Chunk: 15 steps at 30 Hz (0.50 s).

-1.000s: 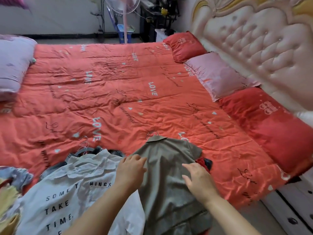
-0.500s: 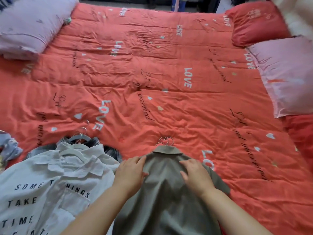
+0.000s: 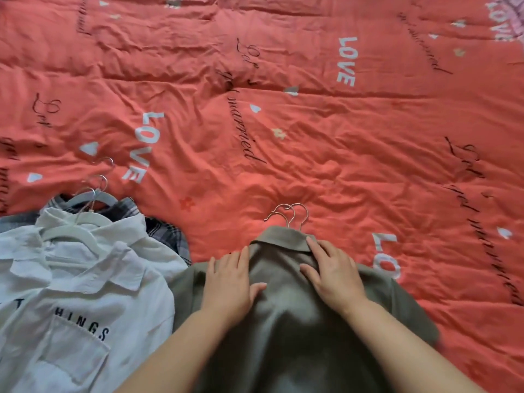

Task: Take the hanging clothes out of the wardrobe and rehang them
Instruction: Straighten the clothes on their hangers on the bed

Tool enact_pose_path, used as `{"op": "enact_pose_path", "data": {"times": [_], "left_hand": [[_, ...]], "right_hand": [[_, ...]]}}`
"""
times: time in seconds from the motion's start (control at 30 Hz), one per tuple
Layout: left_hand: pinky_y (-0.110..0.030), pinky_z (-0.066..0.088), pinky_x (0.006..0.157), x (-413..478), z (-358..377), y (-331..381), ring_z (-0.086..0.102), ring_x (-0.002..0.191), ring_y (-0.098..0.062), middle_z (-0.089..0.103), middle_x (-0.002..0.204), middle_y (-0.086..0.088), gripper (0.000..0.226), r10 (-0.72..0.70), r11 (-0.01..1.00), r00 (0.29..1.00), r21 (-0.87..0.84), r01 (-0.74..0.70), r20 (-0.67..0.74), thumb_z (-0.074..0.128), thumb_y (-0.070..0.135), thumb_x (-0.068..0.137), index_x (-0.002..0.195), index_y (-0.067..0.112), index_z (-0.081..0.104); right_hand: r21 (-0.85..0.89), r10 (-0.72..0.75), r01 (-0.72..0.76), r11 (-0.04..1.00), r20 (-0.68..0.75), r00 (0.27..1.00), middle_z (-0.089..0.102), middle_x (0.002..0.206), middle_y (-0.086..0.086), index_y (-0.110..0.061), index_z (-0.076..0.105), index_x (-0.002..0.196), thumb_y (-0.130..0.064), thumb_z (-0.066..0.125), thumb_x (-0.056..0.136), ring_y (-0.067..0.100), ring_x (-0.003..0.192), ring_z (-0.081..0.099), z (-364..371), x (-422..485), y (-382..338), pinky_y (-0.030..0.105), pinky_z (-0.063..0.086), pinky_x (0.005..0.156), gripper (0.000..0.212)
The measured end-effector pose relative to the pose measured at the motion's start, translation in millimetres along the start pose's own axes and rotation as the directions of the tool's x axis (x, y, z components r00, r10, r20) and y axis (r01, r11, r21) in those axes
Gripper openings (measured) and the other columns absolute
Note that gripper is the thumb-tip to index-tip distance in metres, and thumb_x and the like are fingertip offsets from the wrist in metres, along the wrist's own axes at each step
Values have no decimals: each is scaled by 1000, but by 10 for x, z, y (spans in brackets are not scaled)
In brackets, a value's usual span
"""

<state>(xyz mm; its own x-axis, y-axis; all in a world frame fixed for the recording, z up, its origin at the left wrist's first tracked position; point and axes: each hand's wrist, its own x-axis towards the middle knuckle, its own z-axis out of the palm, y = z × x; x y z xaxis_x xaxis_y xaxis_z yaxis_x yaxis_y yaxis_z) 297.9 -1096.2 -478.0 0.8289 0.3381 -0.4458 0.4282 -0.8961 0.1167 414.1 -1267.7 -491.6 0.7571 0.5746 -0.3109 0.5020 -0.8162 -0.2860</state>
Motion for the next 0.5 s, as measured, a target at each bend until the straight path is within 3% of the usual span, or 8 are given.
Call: {"op": "enact_pose_path", "data": {"times": [0.1, 0.17, 0.23, 0.33, 0.43, 0.5], "left_hand": [[-41, 35, 103, -208, 59, 9, 53, 115, -21, 56, 127, -5, 78, 35, 997, 998, -68, -39, -51, 36, 62, 78, 135, 10, 46], [-39, 37, 96, -323, 120, -14, 64, 98, -22, 67, 108, -5, 77, 70, 992, 994, -98, -78, -82, 35, 60, 69, 118, 7, 63], [-35, 32, 93, -400, 129, -42, 65, 97, -22, 68, 107, -7, 74, 86, 991, 995, -99, -91, -48, 35, 57, 69, 113, 5, 65], [-37, 31, 94, -342, 116, -71, 65, 102, -27, 66, 113, -11, 68, 99, 989, 985, -96, -113, -138, 37, 53, 73, 115, 6, 64], [-45, 46, 91, -156, -15, -41, 65, 101, -28, 66, 114, -12, 62, 70, 982, 984, -162, -96, -163, 38, 48, 77, 115, 7, 64], [-51, 45, 91, -13, -130, 22, 62, 108, -29, 62, 121, -11, 62, 59, 972, 977, -212, -104, -206, 35, 46, 80, 124, 9, 58]], "right_hand": [[56, 4, -1, 998, -61, 998, 63, 104, 5, -19, 63, 118, -54, 40, 78, 30, 87, 63, 21, -209, 15, 40, 52, 75, 58], [46, -11, 14, 999, -68, 998, 64, 101, 3, -21, 65, 114, -52, 42, 78, 27, 85, 63, 0, -353, -14, 37, 53, 76, 53], [18, -36, 37, 999, -79, 996, 64, 103, 1, -24, 65, 113, -51, 42, 78, 23, 87, 62, 11, -464, -26, 36, 53, 77, 51], [30, -22, 25, 999, -101, 995, 66, 105, 4, -22, 65, 114, -49, 42, 79, 21, 94, 59, 4, -463, -30, 39, 53, 79, 49], [123, 6, 5, 992, -86, 996, 66, 103, 6, -19, 64, 116, -48, 39, 83, 28, 90, 64, -48, -309, -56, 41, 52, 80, 50], [178, 55, -40, 983, -82, 995, 67, 104, 5, -19, 61, 120, -51, 32, 85, 30, 93, 63, -75, -166, -70, 43, 48, 82, 56]]}}
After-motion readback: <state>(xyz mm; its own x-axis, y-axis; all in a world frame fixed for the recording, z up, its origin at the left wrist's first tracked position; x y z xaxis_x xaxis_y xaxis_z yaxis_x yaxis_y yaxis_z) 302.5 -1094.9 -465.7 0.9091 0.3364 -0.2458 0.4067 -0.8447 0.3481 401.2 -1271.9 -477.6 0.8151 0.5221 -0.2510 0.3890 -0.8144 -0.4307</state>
